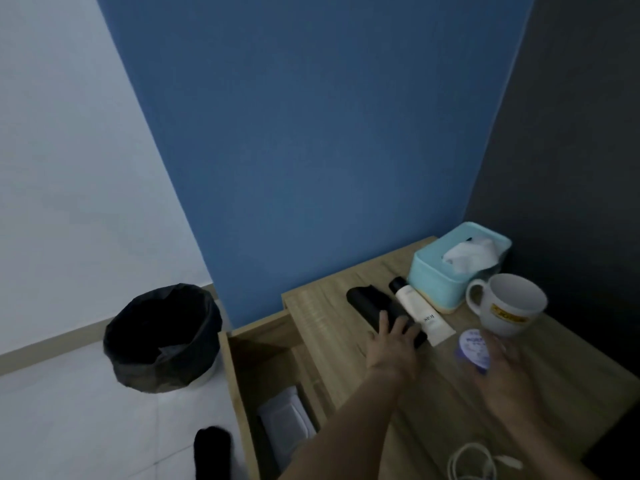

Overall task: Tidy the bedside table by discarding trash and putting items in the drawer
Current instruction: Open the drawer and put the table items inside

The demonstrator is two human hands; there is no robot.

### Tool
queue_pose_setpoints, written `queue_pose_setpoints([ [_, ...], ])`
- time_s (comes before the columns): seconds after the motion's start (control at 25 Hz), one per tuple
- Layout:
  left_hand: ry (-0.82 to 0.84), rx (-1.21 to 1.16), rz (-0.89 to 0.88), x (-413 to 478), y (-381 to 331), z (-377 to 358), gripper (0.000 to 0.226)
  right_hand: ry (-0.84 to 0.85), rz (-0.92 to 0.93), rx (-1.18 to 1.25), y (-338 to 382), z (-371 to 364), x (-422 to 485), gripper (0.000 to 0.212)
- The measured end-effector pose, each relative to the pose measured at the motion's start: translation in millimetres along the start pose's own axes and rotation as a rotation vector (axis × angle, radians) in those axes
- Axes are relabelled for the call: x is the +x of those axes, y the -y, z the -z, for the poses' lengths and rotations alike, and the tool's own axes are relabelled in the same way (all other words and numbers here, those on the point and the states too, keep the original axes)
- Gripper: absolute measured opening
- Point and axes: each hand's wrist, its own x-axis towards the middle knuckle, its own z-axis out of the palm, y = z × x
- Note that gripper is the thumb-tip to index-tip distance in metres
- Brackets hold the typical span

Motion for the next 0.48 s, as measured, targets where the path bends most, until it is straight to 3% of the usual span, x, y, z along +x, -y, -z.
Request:
queue_pose_setpoints([
  [0.08,-0.154,-0.007,0.06,-1,0,-4,0.042,-0.024,-0.012,0.04,3,-3,-1,0.064],
  [0.28,-0.413,-0.362,0.322,-15,13,-21,0.032,0.037,-0.07,0.046,10,-14,-21,0.068],
  [0.48,-0.351,-0.824,0.609,-30,36,7,0.07,0.123,-0.072,0.153,28,-33,-46,0.072],
])
